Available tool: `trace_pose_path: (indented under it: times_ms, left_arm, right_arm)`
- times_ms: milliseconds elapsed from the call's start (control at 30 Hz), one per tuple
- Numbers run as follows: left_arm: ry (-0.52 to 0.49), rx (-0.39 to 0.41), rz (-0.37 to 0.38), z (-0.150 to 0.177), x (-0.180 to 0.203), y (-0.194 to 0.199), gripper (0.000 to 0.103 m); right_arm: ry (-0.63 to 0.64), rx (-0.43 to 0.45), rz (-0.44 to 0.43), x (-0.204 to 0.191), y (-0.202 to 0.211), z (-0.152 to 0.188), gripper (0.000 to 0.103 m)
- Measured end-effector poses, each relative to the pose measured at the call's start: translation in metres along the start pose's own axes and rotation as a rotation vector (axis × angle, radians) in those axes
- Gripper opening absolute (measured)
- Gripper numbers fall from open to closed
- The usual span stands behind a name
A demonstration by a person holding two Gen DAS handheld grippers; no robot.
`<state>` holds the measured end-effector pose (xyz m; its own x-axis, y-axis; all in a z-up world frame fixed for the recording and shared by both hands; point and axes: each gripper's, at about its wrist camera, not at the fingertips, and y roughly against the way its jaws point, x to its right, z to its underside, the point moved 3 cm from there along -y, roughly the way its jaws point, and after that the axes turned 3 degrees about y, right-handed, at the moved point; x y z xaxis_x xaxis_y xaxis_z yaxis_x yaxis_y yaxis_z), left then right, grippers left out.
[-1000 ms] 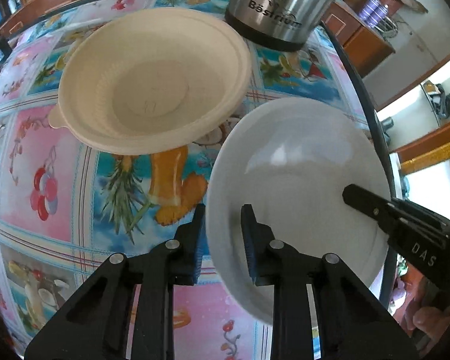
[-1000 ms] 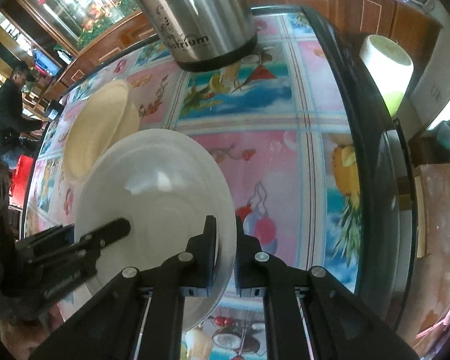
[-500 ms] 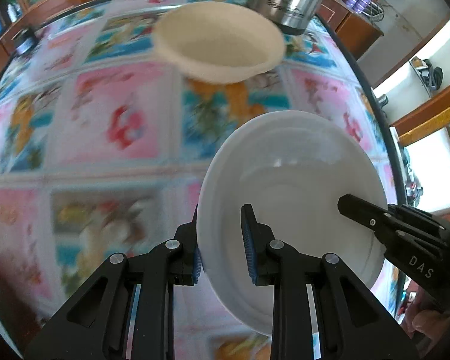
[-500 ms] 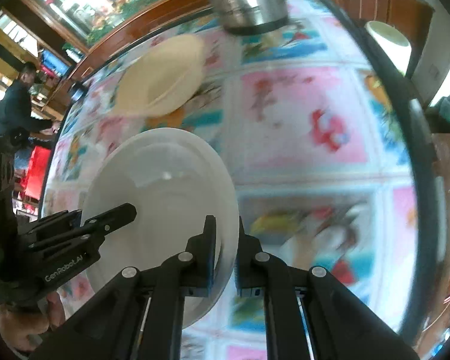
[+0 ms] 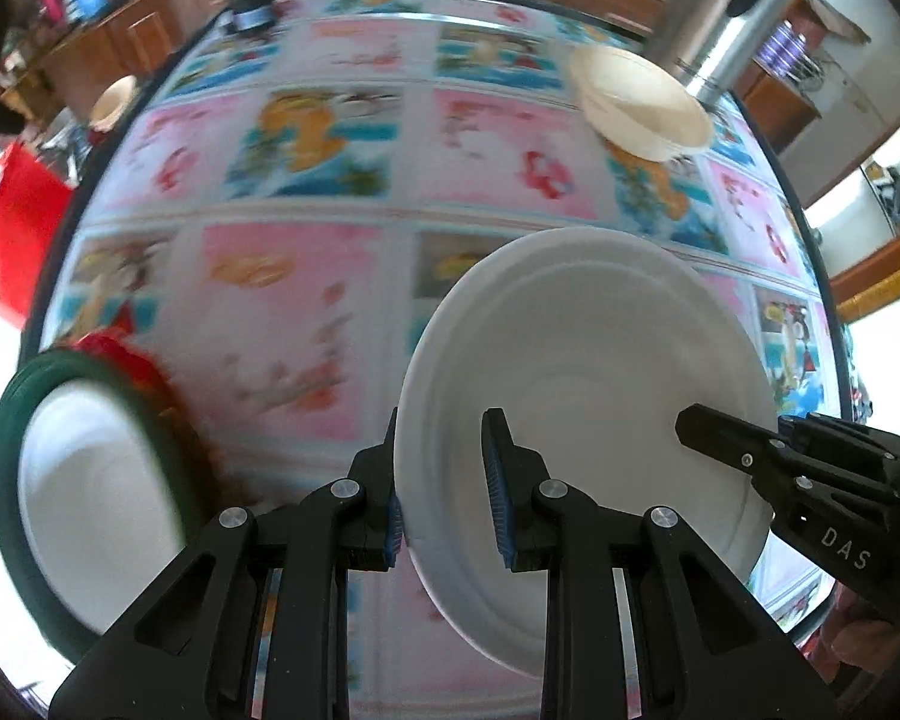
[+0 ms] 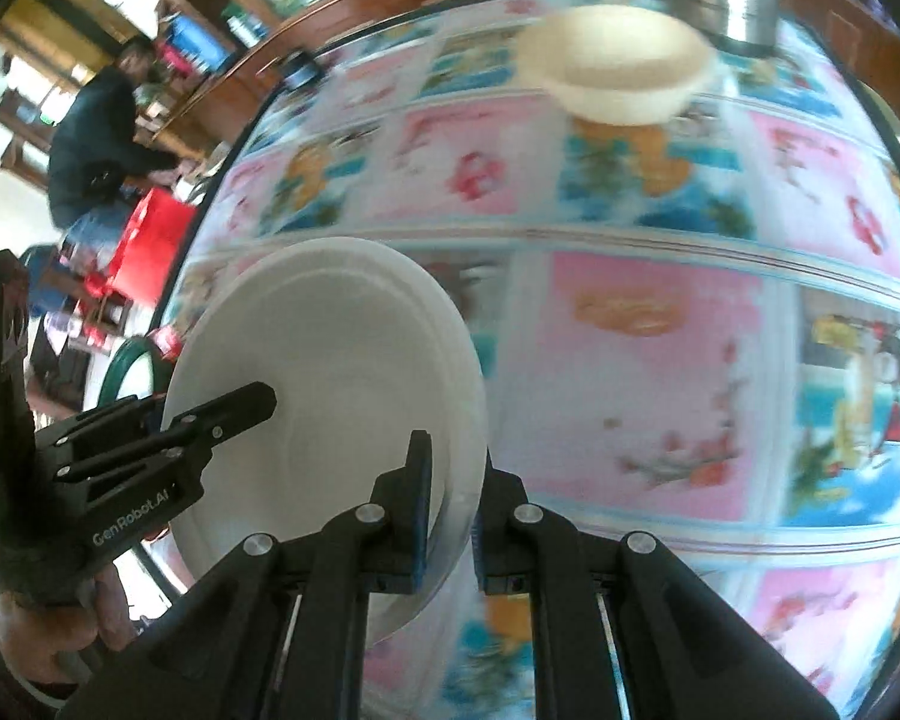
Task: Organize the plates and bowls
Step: 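Lift the second white plate with both tools toward the basin stack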
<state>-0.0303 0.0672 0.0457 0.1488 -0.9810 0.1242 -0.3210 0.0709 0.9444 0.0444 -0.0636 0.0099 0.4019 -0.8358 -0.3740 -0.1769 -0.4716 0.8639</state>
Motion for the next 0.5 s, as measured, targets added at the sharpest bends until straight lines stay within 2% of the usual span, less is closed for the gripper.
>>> trace_pose_path:
  times_ms: [267, 500]
  left_arm:
    - [0.073, 0.034, -0.017, 0.012, -0.052, 0.029, 0.023]
    - [0.115, 0.052, -0.021, 0.019, -0.081, 0.043, 0.023]
  right_arm:
    - [0.104, -0.011, -0.01, -0.062, -0.01, -0.004, 0.012]
    - [0.155, -0.015, -0.006, -0.097, -0.02, -0.007, 0.013]
